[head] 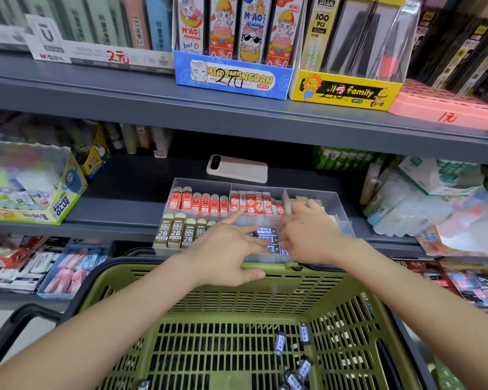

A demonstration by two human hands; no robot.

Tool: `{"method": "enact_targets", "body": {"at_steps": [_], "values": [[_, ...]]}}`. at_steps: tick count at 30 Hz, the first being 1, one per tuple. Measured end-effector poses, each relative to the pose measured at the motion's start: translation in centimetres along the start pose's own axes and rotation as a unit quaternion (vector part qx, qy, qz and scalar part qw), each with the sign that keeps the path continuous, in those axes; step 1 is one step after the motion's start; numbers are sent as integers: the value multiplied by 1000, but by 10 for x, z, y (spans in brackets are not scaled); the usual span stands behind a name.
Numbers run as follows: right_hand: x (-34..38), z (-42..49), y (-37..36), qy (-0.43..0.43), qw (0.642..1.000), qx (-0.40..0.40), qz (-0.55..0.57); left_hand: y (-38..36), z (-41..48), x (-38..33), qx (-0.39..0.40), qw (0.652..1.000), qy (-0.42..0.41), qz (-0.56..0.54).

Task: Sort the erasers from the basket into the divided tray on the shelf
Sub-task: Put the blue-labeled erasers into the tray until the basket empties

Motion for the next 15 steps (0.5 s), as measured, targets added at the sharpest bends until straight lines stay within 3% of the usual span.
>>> {"method": "enact_targets", "body": {"at_steps": [6, 8, 10, 12, 15], "values": [[-8, -22, 8, -14, 988, -73, 134, 2, 0, -1, -16, 1000, -1, -26], [-1, -38, 18, 8, 974, -141, 175, 11, -7, -1, -36, 999, 9, -27], [9, -61, 27, 44, 934, -222, 278, 22, -17, -5, -88, 996, 13, -17], [16, -87, 20, 51, 879, -252, 401, 33, -36, -11, -186, 982, 24, -15], [26, -107, -26, -25, 842, -171, 512, 31, -71, -28, -309, 947, 64, -56]]}}
Point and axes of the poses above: each hand's wrist, its own z-axis towards the middle knuckle, its own y-axis out of the back of the hand, x = y × z, the point moved 5 cm from there along z, towards the middle knuckle, and after that the axes turned 11 degrees about z, right-handed, at the moved point
